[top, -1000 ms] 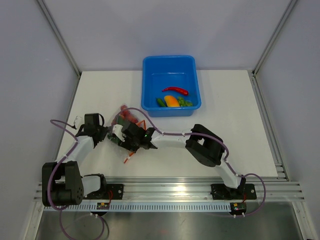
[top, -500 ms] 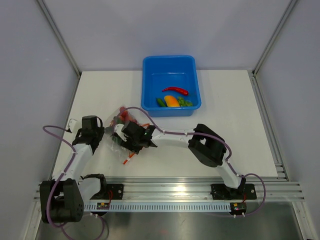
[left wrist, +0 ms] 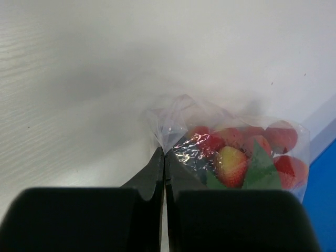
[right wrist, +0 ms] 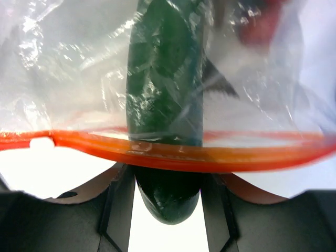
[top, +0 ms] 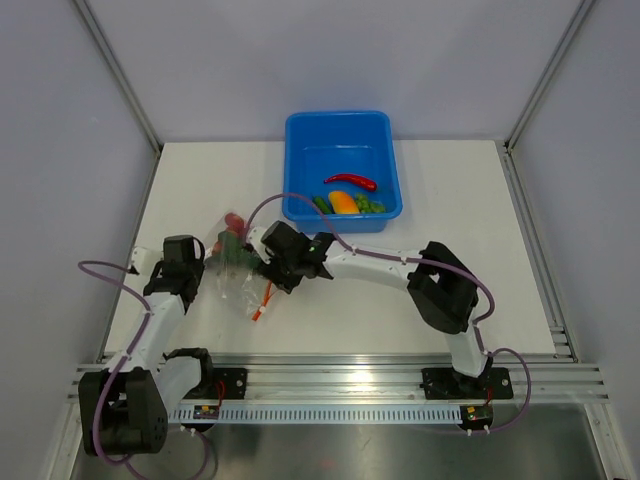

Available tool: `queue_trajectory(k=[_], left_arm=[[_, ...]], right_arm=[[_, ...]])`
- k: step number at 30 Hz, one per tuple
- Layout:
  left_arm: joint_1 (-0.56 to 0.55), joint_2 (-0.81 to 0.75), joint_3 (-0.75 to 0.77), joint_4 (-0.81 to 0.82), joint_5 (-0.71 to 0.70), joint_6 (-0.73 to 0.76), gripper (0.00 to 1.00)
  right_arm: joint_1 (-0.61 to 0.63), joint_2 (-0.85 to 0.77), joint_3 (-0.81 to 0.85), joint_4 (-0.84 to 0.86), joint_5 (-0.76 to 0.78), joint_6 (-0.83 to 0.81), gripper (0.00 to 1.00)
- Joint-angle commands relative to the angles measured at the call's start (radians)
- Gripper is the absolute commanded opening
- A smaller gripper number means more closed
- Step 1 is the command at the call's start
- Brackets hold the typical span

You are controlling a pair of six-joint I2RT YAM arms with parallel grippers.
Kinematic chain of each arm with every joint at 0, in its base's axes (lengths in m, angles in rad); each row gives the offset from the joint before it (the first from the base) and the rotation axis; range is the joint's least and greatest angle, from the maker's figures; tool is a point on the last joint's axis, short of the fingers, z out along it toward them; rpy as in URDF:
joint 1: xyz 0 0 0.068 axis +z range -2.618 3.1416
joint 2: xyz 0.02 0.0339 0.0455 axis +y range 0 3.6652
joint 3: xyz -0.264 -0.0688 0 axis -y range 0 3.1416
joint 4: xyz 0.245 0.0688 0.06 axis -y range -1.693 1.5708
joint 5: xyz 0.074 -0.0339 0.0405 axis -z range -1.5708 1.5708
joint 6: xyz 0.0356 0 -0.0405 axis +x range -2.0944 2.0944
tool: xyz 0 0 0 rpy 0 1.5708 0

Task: Open the zip-top bag and remove the fake food
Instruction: Pick up the fake vegetable from the zipper food storage bag.

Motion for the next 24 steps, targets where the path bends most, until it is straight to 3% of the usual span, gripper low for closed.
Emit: queue_trajectory(k=[1,8,12,16,24], left_arm=[[-0.002,-0.054,-0.019,-0.002,-0.098,-0.057,0.00],[-0.002,-0.057,-0.002,-0.076,-0.146,-0.129,0.00],[-0.001,-0.079,-0.009,-0.085,-0.156,-0.147,0.00],[0.000,-0.116,-0.029,-0.088,-0.185,-0.160,0.00],[0.000,-0.159,-0.046,-0.082,-0.216,-0.169,0.00]], right_arm=[[-0.058,-0.113,-0.026,-0.025,-0.094,0.052,0.38],[-0.148,-0.161,-0.034,-0.096,-0.187,0.113,0.38],[-0.188,-0.213,-0.095,0.020,-0.278,0.142,0.37],[-0.201,-0.239,-0.151,0.149,-0.272,0.188,0.36],[-0.205,-0.133,0.009,0.099,-0.264,0.248,0.36]])
